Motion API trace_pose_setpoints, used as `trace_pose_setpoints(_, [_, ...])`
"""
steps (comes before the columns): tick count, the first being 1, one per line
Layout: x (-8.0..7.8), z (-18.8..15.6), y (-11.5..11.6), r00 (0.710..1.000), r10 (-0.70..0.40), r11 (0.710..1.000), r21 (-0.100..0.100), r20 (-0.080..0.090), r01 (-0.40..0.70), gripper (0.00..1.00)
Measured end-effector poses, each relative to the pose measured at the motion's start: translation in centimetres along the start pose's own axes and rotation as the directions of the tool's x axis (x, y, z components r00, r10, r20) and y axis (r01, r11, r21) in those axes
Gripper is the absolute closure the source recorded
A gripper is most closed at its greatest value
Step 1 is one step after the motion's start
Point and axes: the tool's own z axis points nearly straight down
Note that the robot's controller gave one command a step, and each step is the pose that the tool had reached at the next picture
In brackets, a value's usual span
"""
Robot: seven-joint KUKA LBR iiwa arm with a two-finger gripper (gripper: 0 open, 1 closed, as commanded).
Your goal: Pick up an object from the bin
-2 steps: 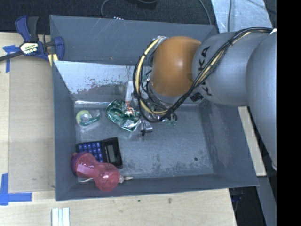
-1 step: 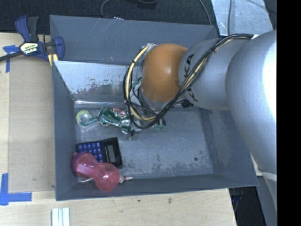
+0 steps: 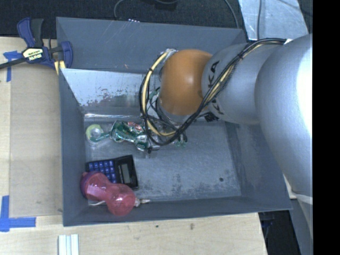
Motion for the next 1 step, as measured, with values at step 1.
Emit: trace_pose_setpoints(1, [0.06,-3.85,0.15,1.000,0.004,1.000,0.000,-0.007,-0.004,1.00])
